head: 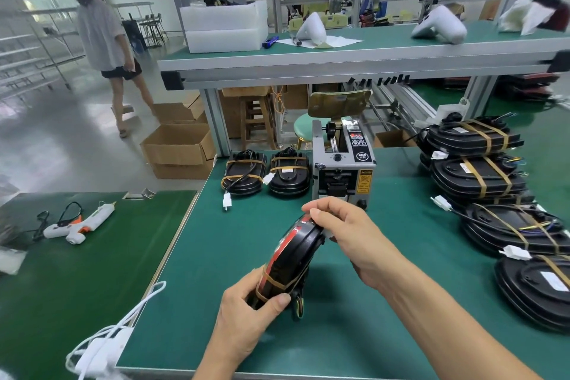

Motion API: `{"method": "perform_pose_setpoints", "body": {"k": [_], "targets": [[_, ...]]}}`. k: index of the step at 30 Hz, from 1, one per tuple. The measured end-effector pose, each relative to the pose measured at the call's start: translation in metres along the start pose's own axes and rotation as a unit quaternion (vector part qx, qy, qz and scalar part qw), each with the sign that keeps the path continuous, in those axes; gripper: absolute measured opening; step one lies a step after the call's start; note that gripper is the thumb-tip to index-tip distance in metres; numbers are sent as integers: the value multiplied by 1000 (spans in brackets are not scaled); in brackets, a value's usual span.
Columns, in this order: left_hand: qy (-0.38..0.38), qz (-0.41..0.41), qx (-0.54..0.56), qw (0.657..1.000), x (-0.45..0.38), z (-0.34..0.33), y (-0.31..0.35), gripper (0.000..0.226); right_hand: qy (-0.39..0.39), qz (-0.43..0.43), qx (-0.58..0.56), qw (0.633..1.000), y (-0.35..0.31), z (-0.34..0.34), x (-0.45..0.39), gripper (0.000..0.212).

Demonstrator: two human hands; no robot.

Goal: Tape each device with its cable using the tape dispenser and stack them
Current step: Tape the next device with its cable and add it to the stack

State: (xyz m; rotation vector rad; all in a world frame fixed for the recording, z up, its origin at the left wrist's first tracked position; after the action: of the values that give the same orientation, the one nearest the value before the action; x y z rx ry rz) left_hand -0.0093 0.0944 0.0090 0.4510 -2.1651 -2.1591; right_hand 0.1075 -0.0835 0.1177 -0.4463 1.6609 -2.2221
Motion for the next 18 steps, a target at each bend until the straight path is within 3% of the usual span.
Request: {"method": "perform_pose_setpoints", "body": {"k": [4, 8, 18], "targets": [[-6, 0, -3, 1000, 0, 0, -4, 59, -3, 35, 12, 999, -2, -3, 3, 8], [-13, 0, -41, 999, 0, -3, -6, 54, 21, 66, 80, 994, -5, -5, 9, 18], [-12, 5, -45, 999, 0, -3, -2, 56, 32, 69, 117, 990, -1, -11, 15, 26]]}}
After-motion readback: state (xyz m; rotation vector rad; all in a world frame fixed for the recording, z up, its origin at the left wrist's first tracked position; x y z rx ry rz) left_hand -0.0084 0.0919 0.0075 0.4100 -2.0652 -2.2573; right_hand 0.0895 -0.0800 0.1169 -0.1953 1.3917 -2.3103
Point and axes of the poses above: each hand's wrist, its own x-axis away from the middle knuckle, its own z-axis out of the back of the hand, y = z × x, the point moved 7 cm from there along -x, towards the middle knuckle, and after that the axes turned 13 degrees about x, right-handed, at the moved point
